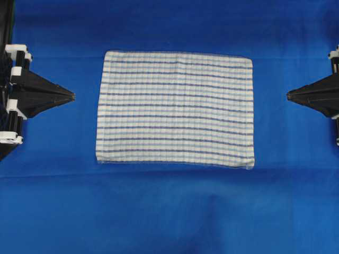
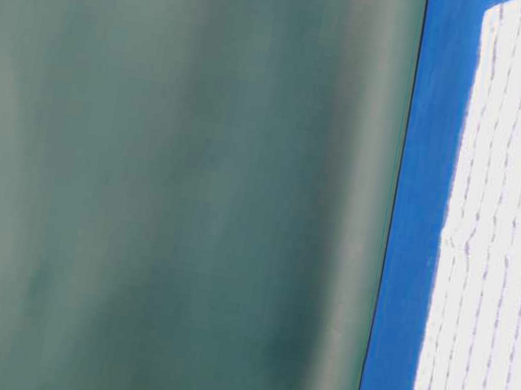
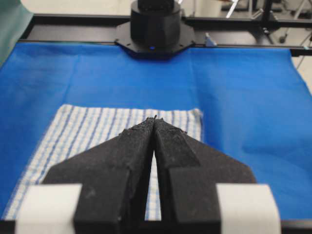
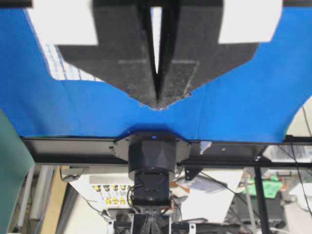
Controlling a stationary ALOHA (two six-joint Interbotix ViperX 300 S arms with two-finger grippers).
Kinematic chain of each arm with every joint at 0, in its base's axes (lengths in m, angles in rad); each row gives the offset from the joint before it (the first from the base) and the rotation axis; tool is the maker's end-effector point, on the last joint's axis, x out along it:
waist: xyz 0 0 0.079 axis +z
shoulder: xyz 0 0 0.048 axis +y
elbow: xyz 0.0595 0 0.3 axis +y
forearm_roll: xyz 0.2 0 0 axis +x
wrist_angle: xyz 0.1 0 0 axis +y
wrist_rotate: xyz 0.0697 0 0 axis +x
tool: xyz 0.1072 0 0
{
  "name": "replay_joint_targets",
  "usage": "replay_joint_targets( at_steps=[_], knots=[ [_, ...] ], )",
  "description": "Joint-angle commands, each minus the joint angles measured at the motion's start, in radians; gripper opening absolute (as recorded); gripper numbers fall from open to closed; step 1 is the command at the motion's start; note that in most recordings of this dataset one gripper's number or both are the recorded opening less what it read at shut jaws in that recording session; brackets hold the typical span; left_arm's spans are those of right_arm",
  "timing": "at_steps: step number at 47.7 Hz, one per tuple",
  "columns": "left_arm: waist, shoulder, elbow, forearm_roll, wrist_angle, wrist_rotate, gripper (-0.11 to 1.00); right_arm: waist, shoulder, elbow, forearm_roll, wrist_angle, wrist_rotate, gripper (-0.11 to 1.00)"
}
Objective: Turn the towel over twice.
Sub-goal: 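Move both grippers to the towel's far corners and pinch them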
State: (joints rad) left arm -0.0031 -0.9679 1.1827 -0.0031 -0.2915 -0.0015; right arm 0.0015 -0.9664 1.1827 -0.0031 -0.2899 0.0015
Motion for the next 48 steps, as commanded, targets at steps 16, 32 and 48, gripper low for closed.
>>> replay_joint_targets(
  at_steps=[16,32,48],
  knots=[
    [0.175,0.115,-0.009,-0.014,-0.018,0.018,0.0,-0.241,0.101,-0.034,0.008,0.103,0.009,0.0],
    [0.348,0.304,-0.006,-0.014,-0.054,0.02,0.04,-0.41,0.293,-0.032,0.009,0.107,0.011,0.01],
    [0.465,0.525,0.011,-0.014,-0.186,0.046,0.89,-0.509,0.601,-0.066,0.011,0.077,0.009,0.62]
  ],
)
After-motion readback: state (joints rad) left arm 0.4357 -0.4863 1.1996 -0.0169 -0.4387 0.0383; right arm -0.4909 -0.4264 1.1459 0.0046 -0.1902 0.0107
